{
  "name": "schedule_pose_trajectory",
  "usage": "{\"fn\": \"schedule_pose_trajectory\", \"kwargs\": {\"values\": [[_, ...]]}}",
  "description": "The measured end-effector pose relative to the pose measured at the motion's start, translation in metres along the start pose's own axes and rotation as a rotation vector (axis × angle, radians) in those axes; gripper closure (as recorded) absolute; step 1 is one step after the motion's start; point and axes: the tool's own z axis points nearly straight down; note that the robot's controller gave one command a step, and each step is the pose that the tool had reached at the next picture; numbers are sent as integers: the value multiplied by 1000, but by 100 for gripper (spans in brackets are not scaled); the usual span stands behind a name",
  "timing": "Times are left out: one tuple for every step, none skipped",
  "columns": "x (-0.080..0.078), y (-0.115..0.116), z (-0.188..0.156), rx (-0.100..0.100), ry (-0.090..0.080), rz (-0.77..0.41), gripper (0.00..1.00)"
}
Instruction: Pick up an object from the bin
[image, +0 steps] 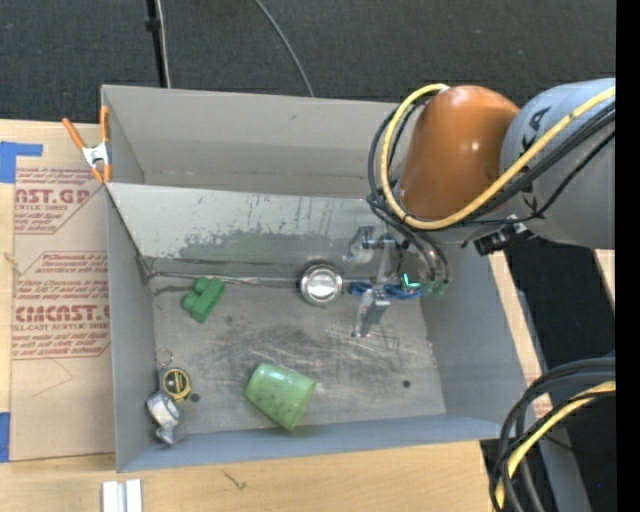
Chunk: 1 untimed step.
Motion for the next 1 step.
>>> {"fn": "schedule_pose_trajectory", "kwargs": {"values": [[42,21,114,-1,0,-251,0]]}}
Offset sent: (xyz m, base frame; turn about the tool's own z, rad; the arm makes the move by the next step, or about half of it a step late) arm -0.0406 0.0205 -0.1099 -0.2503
